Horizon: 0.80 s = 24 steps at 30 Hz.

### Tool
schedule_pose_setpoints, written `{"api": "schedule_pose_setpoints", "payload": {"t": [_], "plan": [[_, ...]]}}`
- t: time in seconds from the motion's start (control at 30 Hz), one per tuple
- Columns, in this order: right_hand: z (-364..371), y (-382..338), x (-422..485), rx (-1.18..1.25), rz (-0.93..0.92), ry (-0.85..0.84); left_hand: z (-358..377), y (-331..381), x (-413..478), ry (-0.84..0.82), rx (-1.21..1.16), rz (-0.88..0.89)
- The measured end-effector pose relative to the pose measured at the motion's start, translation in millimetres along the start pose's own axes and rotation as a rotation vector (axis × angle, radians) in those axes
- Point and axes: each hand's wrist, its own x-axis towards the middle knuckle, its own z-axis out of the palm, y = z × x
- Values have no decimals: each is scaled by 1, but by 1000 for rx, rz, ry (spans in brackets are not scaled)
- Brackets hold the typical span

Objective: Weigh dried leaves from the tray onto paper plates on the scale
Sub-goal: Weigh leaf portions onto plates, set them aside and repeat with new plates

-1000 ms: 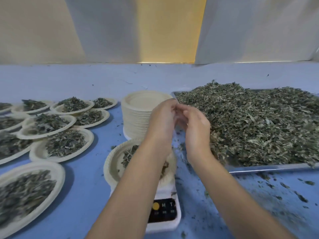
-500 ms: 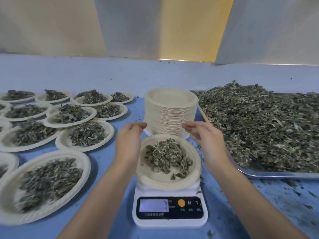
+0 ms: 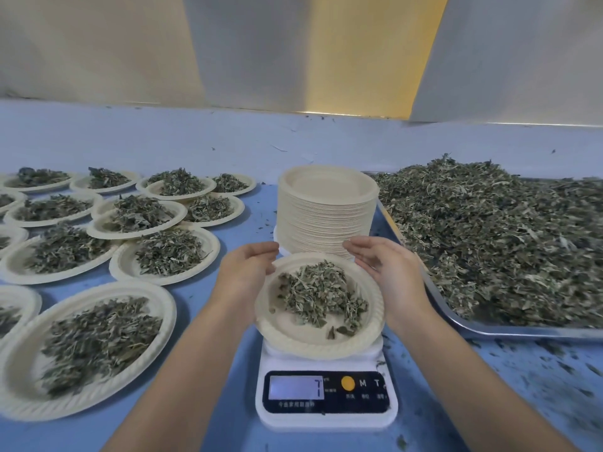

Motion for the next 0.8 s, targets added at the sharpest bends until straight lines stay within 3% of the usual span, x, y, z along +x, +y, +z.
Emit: {"api": "schedule_pose_setpoints", "payload": {"t": [0.23, 0.47, 0.67, 0.8], "plan": [[26, -7, 0, 20, -23, -16, -26, 20, 3, -46, -219, -38], [70, -7, 1, -375, -110, -125, -79, 44, 11, 26, -264, 15], [106, -2, -2, -342, 162, -310, -132, 53, 18, 173, -296, 38], [138, 3, -1, -334, 274, -340, -162, 55, 19, 265, -299, 55]]}}
